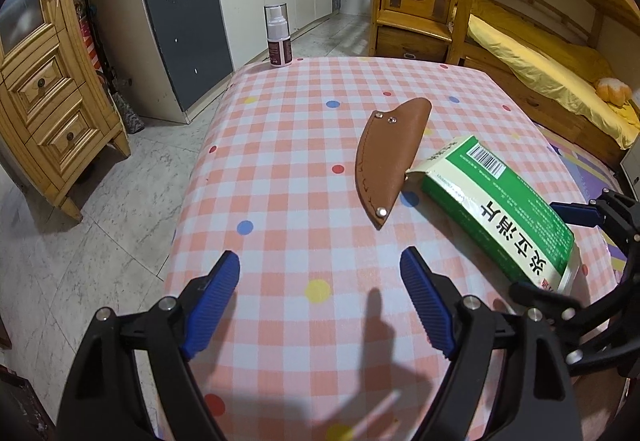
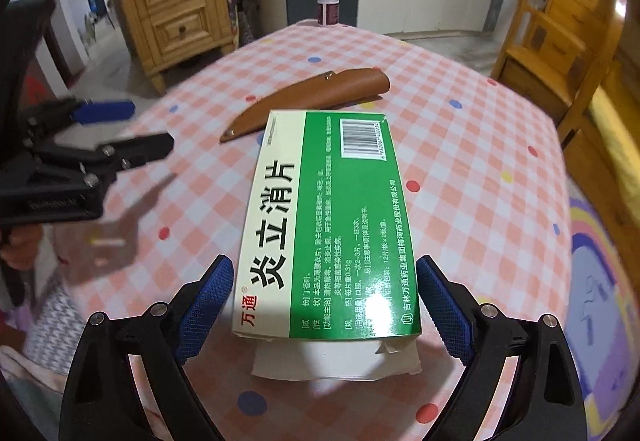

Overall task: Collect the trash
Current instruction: 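Grasp the green medicine box with the right tool and lift it, then grasp the brown leather sheath with the left tool while the right tool holds the box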

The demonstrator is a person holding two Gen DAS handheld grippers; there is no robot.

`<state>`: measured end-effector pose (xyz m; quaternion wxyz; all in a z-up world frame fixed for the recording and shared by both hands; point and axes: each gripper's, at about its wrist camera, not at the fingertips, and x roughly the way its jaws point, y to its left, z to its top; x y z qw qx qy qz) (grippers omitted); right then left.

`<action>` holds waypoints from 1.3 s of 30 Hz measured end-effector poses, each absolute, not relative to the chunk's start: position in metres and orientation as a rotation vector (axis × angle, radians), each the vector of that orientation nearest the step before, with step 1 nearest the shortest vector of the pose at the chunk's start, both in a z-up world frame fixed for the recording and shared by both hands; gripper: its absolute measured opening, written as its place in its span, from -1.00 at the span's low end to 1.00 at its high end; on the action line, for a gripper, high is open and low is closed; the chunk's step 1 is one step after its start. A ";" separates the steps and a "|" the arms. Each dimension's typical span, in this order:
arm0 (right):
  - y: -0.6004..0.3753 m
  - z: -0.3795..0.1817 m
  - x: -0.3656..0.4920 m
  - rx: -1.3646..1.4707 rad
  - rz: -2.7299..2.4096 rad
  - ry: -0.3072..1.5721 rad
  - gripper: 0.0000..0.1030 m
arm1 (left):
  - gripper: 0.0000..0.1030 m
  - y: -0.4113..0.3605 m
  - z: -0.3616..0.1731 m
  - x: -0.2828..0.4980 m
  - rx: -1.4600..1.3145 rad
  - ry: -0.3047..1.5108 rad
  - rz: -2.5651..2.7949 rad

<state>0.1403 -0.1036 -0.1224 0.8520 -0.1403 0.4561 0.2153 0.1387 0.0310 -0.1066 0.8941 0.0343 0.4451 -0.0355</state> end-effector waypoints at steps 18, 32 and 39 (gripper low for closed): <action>-0.173 -0.071 0.104 -0.054 0.215 0.744 0.54 | 0.71 0.008 -0.115 0.200 0.047 0.932 -0.161; -0.178 -0.075 0.103 -0.036 0.166 0.764 0.54 | 0.00 -0.023 -0.130 0.248 0.194 0.942 -0.272; -0.187 -0.061 0.084 0.005 0.136 0.746 0.55 | -0.02 -0.038 -0.113 0.185 0.136 0.896 -0.283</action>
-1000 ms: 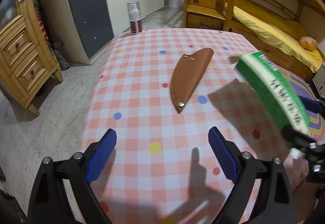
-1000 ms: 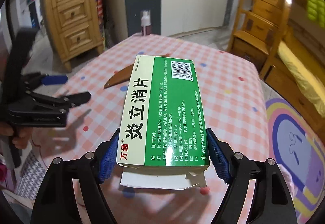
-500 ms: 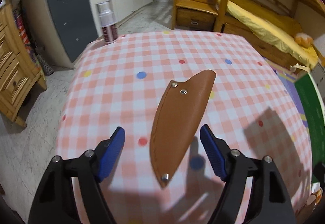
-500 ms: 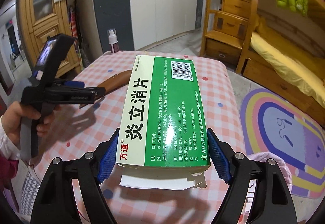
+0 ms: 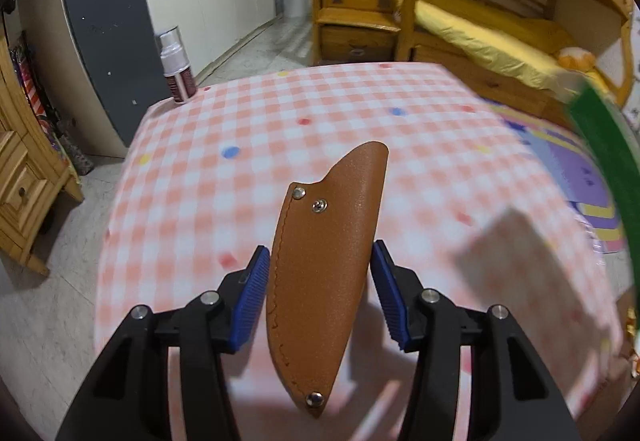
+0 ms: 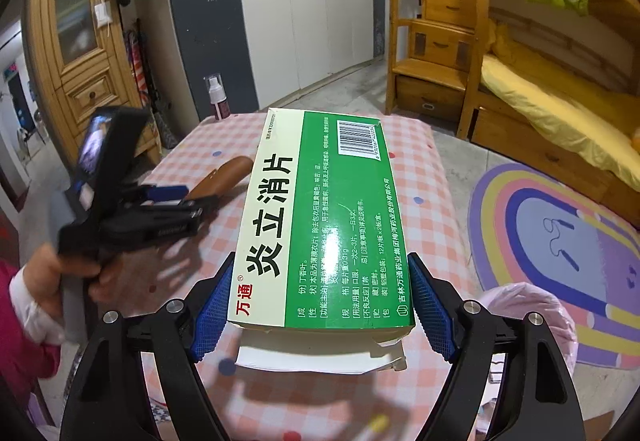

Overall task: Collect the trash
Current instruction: 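Grasp the brown leather sheath with the left tool while the right tool holds the box, then carry the medicine box and sheath over the pink bin and open both tools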

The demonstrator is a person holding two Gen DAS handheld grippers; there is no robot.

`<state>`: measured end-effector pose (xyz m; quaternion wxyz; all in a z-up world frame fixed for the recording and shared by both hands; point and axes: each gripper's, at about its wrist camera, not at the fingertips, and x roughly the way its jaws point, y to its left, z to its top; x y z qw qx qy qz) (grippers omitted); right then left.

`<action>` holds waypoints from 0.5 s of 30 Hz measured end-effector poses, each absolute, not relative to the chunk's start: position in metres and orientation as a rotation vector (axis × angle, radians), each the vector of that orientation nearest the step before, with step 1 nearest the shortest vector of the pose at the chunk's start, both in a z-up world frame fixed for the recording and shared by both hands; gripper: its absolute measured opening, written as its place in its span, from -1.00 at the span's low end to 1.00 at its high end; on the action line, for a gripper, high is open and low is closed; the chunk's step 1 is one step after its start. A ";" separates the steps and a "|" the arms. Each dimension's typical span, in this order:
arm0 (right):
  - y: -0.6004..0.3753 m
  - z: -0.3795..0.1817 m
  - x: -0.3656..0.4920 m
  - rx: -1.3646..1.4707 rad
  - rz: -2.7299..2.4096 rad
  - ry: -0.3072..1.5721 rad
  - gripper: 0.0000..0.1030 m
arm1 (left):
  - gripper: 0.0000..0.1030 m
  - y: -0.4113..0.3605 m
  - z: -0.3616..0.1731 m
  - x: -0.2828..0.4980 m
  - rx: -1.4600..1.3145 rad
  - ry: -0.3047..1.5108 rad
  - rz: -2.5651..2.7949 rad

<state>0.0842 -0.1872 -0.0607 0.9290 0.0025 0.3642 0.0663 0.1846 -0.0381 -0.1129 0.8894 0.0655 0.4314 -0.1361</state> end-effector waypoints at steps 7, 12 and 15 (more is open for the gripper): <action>-0.207 -0.055 0.052 0.021 0.057 0.731 0.55 | -0.02 -0.081 -0.081 0.111 0.139 0.828 -0.385; -0.236 -0.053 0.022 0.055 -0.010 0.716 0.55 | -0.02 -0.127 -0.071 0.078 0.203 0.791 -0.470; -0.261 -0.051 0.000 0.080 -0.075 0.700 0.55 | -0.02 -0.159 -0.070 0.067 0.205 0.814 -0.551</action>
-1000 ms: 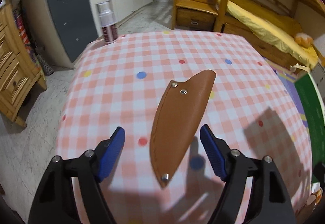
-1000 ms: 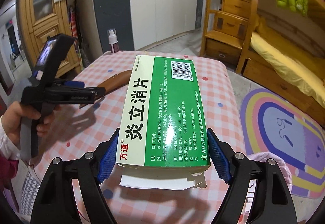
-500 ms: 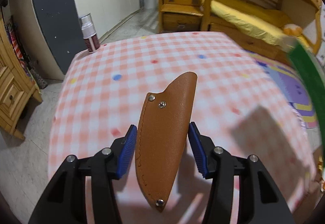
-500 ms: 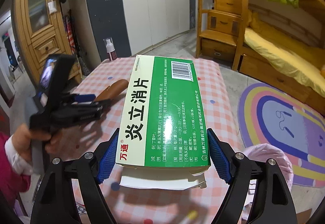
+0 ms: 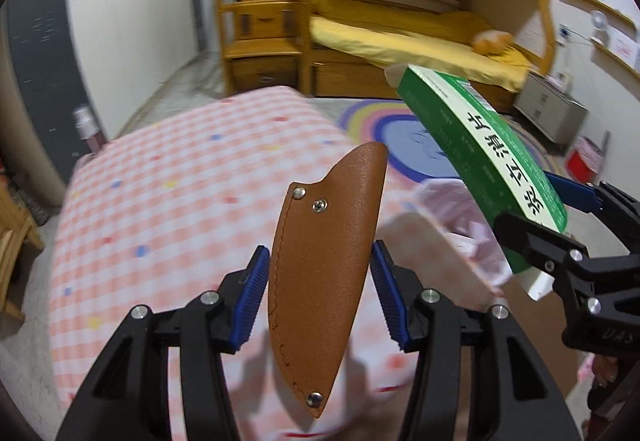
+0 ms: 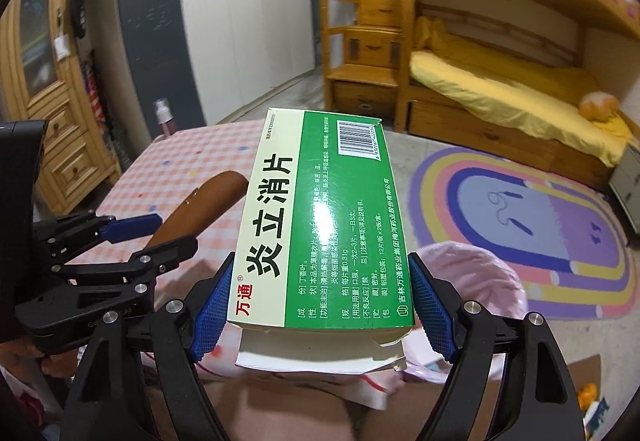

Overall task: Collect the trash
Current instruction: 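Carry the medicine box and sheath over the pink bin and open both tools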

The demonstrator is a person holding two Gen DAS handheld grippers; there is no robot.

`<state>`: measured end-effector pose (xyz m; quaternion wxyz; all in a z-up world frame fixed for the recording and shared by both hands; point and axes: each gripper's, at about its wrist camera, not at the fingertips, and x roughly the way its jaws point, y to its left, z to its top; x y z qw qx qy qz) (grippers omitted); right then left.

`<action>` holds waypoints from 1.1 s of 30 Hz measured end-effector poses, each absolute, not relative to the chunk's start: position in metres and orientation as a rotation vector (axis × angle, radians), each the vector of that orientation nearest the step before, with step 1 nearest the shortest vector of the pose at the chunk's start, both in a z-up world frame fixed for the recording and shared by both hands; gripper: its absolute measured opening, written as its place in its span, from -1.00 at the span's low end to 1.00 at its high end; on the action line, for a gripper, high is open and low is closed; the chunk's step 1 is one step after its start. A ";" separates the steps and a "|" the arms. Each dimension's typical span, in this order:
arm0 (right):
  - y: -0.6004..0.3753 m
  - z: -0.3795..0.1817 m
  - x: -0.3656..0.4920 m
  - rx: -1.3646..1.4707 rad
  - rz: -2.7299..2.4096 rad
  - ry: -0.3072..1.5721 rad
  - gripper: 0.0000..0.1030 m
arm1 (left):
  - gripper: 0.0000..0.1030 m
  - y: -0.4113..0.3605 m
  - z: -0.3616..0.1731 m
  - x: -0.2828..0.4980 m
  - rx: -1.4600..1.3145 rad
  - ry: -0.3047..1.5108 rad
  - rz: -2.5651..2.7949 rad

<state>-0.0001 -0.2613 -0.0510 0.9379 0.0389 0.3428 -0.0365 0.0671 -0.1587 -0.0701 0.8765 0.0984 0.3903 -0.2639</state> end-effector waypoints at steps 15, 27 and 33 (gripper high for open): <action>-0.386 -0.099 -0.079 0.216 -0.385 0.791 0.56 | -0.01 -0.305 -0.091 0.049 0.283 0.886 -0.790; -0.422 -0.137 -0.045 0.249 -0.407 0.877 0.58 | 0.00 -0.355 -0.097 0.085 0.239 0.919 -0.819; -0.435 -0.148 -0.027 0.321 -0.394 0.859 0.69 | 0.53 -0.358 -0.090 0.093 0.216 0.882 -0.820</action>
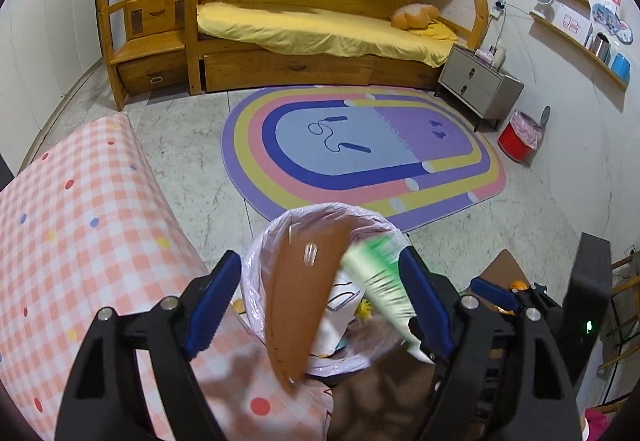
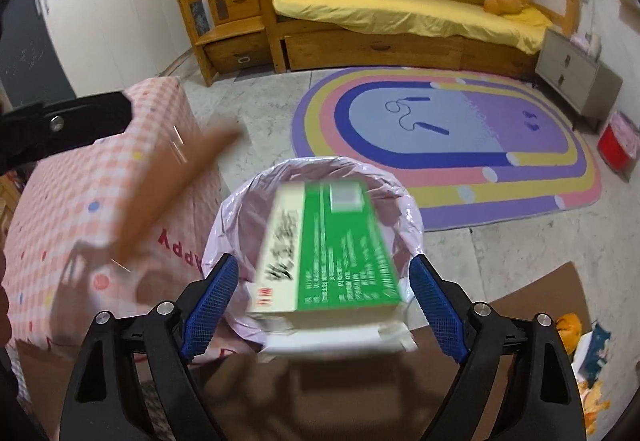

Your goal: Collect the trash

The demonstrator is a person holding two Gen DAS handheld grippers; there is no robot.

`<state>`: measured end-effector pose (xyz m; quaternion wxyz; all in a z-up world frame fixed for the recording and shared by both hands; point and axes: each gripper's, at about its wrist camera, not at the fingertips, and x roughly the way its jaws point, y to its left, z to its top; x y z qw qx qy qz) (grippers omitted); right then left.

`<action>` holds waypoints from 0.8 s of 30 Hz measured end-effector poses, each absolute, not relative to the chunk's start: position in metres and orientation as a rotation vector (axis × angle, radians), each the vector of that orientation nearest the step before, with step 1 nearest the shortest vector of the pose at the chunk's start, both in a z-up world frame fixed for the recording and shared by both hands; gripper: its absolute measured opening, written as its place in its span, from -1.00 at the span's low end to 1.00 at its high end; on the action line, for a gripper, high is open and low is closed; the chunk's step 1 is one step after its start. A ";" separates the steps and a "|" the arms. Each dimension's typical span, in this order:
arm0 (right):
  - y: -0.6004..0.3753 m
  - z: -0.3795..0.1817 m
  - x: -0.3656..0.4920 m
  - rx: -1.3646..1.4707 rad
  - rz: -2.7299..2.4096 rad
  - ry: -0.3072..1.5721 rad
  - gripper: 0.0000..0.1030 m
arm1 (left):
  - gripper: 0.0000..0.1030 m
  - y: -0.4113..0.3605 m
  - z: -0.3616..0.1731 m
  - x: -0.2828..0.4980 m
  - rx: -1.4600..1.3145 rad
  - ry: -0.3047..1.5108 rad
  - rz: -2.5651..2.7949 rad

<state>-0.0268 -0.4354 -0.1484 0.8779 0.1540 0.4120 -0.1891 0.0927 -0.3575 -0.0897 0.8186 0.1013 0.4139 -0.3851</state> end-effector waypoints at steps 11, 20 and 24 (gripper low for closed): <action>-0.426 -0.116 -0.068 0.365 -0.431 0.815 0.69 | 0.53 -0.302 -0.080 0.084 0.220 0.859 -0.685; -0.370 -0.049 -0.091 0.295 -0.366 0.726 0.73 | 0.63 -0.228 -0.037 0.048 0.225 0.808 -0.568; -0.334 -0.016 -0.097 0.254 -0.314 0.700 0.77 | 0.73 -0.190 -0.016 0.030 0.200 0.794 -0.522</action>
